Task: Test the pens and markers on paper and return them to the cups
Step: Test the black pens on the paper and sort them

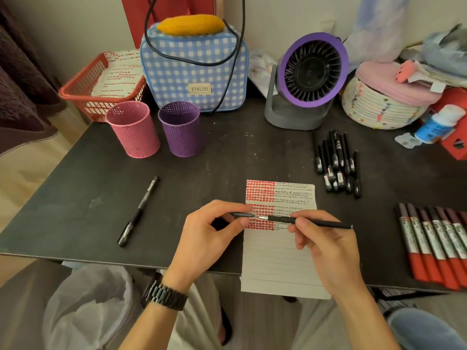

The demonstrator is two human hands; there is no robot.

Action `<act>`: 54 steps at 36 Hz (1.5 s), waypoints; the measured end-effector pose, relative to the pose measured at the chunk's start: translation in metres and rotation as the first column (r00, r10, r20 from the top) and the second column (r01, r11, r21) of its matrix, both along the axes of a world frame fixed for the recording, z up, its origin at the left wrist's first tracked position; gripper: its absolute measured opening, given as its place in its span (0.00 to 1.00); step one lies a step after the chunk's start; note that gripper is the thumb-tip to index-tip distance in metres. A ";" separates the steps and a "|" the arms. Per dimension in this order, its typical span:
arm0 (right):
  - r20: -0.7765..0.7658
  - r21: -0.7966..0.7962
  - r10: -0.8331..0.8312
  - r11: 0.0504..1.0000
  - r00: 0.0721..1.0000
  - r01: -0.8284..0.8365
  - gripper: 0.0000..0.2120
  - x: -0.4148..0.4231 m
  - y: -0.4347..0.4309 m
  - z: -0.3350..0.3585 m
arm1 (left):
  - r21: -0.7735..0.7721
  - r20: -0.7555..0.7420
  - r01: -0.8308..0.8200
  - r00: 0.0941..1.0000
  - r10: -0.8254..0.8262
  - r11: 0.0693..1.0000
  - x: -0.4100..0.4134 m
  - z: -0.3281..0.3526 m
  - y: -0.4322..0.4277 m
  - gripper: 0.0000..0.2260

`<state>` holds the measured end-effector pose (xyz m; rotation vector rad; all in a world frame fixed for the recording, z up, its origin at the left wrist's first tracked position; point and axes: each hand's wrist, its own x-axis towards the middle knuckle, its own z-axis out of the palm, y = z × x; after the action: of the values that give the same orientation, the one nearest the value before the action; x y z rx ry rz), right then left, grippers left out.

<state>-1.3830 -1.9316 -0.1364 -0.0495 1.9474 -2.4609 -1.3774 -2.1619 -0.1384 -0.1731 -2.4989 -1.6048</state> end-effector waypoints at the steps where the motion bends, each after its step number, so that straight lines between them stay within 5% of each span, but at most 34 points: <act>1: 0.002 0.012 -0.004 1.000 1.000 0.004 0.21 0.000 0.000 -0.001 | -0.007 0.002 0.002 1.000 -0.002 1.000 0.000 0.000 0.000 0.11; 6: -0.010 0.019 -0.012 1.000 1.000 0.012 0.24 0.001 0.000 -0.003 | -0.017 0.007 0.000 1.000 0.000 1.000 0.001 -0.002 -0.001 0.11; 11: -0.003 0.059 0.005 0.998 1.000 -0.004 0.12 0.000 -0.002 -0.002 | -0.025 -0.014 0.020 1.000 -0.021 0.999 0.000 -0.001 0.000 0.11; 23: -0.018 0.231 0.034 0.973 0.999 -0.029 0.06 0.004 -0.007 0.004 | -0.064 -0.049 0.050 0.997 -0.053 0.997 0.001 -0.001 0.004 0.11; 54: -0.087 0.457 0.064 0.889 0.994 -0.017 0.11 0.006 -0.014 0.005 | -0.206 0.060 0.081 0.996 -0.070 0.975 0.004 0.007 0.003 0.10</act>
<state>-1.3768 -1.9455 -0.1313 -0.2122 2.4837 -1.9433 -1.3733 -2.1592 -0.1311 -0.2580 -2.7299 -1.3872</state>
